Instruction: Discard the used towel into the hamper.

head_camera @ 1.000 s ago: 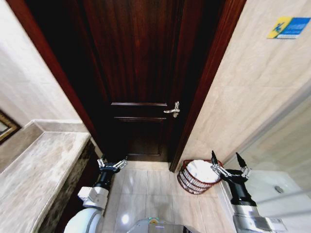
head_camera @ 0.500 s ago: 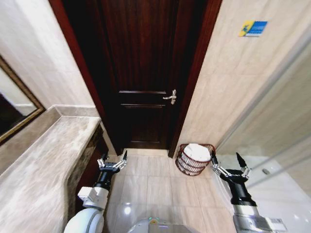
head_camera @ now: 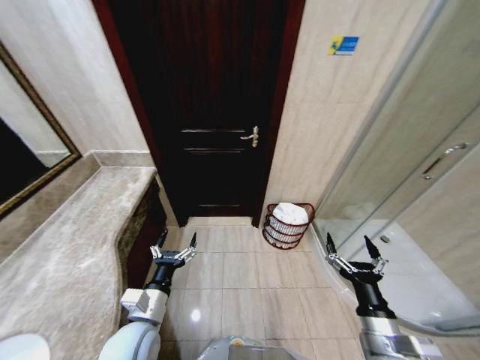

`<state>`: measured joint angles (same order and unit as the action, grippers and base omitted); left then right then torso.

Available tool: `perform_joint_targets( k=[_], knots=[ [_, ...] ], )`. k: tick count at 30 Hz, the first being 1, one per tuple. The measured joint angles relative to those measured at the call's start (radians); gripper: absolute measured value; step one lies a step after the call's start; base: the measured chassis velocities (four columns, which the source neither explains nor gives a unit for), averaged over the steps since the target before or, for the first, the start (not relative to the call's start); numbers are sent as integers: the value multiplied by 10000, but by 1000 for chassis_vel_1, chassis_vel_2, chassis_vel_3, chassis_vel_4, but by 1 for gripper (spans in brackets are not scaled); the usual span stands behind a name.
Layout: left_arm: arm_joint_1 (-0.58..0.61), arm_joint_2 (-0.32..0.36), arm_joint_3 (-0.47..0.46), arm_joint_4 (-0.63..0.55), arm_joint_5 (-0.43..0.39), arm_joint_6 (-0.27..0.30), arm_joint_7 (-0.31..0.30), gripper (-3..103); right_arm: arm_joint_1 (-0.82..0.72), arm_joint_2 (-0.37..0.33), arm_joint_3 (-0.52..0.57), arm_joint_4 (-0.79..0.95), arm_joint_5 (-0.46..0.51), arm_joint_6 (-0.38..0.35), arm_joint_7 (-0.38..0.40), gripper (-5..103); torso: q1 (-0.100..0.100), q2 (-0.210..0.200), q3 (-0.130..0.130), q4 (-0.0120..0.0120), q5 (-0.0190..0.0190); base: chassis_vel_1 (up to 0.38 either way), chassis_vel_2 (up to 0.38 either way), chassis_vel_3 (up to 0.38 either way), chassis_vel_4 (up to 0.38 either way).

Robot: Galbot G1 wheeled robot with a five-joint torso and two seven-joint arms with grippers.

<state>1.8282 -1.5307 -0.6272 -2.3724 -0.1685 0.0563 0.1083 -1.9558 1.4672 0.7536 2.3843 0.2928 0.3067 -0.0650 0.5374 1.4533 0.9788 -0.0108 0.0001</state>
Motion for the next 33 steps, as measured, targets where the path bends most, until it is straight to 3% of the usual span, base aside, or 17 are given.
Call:
perform_joint_targets(
  k=[33],
  knots=[
    [3, 1, -2, 0, 0, 0, -1, 100, -4, 0, -1, 0, 0, 0, 0, 100, -15, 5, -5, -4, -1, -1, 8, 6, -6]
  ],
)
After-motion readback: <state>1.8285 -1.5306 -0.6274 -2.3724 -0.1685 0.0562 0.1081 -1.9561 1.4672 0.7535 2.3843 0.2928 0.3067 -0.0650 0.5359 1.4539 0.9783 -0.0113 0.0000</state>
